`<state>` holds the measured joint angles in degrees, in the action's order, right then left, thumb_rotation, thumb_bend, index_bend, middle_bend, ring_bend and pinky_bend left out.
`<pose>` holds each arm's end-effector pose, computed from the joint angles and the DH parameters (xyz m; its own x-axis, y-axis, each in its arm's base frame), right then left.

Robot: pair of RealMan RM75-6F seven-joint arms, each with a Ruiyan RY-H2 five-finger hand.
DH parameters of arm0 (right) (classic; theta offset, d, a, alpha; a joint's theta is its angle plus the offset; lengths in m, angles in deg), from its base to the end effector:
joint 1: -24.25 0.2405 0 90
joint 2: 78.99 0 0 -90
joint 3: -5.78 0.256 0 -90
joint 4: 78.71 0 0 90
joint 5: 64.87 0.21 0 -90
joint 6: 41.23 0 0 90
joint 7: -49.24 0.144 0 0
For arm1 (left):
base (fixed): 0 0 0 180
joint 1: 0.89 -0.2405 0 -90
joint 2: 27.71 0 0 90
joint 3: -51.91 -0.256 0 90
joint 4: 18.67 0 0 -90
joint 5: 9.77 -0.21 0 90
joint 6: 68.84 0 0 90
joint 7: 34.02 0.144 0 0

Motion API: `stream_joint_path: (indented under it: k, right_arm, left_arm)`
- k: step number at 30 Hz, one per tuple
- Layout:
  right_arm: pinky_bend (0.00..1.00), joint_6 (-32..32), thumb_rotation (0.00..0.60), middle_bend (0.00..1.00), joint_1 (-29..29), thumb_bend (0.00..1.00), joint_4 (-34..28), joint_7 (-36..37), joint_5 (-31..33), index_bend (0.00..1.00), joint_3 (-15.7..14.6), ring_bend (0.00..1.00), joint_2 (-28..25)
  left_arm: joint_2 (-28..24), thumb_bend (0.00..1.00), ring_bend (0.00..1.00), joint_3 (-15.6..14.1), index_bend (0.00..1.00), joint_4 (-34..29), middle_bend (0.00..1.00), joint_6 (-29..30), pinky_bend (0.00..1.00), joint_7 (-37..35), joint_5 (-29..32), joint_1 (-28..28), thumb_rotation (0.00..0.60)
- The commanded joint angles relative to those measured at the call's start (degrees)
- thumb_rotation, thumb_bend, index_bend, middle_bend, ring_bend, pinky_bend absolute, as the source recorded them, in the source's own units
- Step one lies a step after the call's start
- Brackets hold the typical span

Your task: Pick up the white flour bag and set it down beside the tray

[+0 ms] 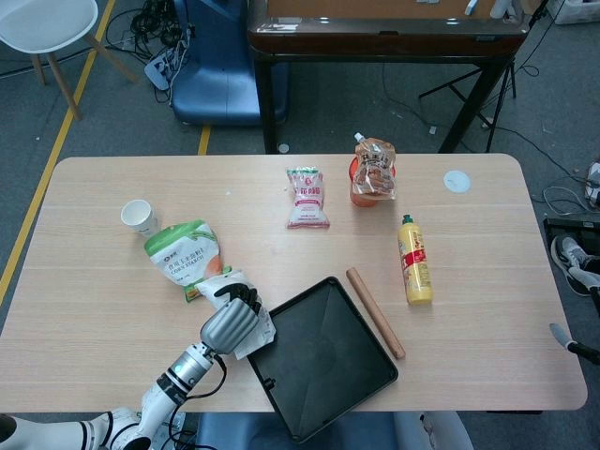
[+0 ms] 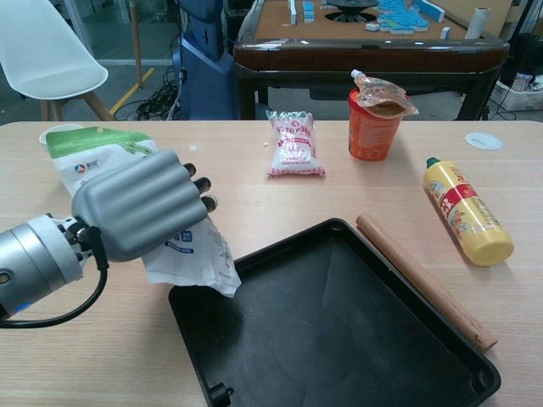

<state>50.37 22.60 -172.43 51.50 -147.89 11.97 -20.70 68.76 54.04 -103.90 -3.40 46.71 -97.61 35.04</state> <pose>-0.3258 -0.1550 0.2155 0.4361 0.1270 0.8909 -0.8974 0.1343 0.4202 -0.1213 0.2618 -0.0532 0.8520 -0.4919 0.1794 -0.0513 -0.4195 -0.9063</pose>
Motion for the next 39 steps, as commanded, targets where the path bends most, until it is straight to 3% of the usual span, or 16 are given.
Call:
stream_joint_path:
  k: [1, 9, 17, 22, 28, 34, 39]
  right_arm:
    - [0.22, -0.1, 0.600, 0.25, 0.0, 0.17, 0.1, 0.0, 0.0, 0.20, 0.0, 0.15, 0.0]
    - [0.22, -0.4, 0.600, 0.25, 0.1, 0.17, 0.3, 0.2, 0.2, 0.20, 0.1, 0.15, 0.2]
    - [0.22, -0.9, 0.600, 0.25, 0.3, 0.17, 0.8, 0.4, 0.5, 0.20, 0.2, 0.15, 0.4]
    - [0.22, -1.3, 0.600, 0.25, 0.5, 0.17, 1.0, 0.5, 0.5, 0.20, 0.2, 0.15, 0.6]
    - [0.22, -1.5, 0.600, 0.25, 0.6, 0.17, 1.0, 0.4, 0.6, 0.20, 0.2, 0.15, 0.7]
    - [0.22, -1.9, 0.600, 0.25, 0.8, 0.17, 1.0, 0.2, 0.7, 0.20, 0.3, 0.15, 0.7]
    - [0.22, -2.0, 0.600, 0.25, 0.9, 0.17, 0.9, 0.0, 0.9, 0.20, 0.4, 0.15, 0.7]
  left_arm:
    - [-0.3, 0.28, 0.72, 1.1, 0.62, -1.3, 0.78, -1.4, 0.62, -3.9, 1.9, 0.4, 0.600]
    - [-1.0, 0.28, 0.72, 4.6, 0.62, -1.4, 0.78, -2.2, 0.63, -19.1, 4.8, 1.4, 0.600]
    - [-2.6, 0.28, 0.71, 8.9, 0.61, -4.1, 0.77, -5.0, 0.65, -37.8, 13.5, 0.8, 0.600]
    - [-2.3, 0.28, 0.70, 10.2, 0.61, -2.4, 0.76, -5.8, 0.67, -48.1, 16.0, 0.5, 0.600]
    - [-1.6, 0.28, 0.69, 11.5, 0.60, -1.2, 0.75, -7.0, 0.67, -56.1, 19.6, 0.2, 0.600]
    - [-1.5, 0.28, 0.70, 13.9, 0.60, -1.5, 0.75, -12.5, 0.69, -66.1, 27.6, 0.4, 0.600]
    - [-1.0, 0.28, 0.70, 14.7, 0.59, 0.7, 0.75, -14.4, 0.69, -72.2, 28.0, 1.0, 0.600]
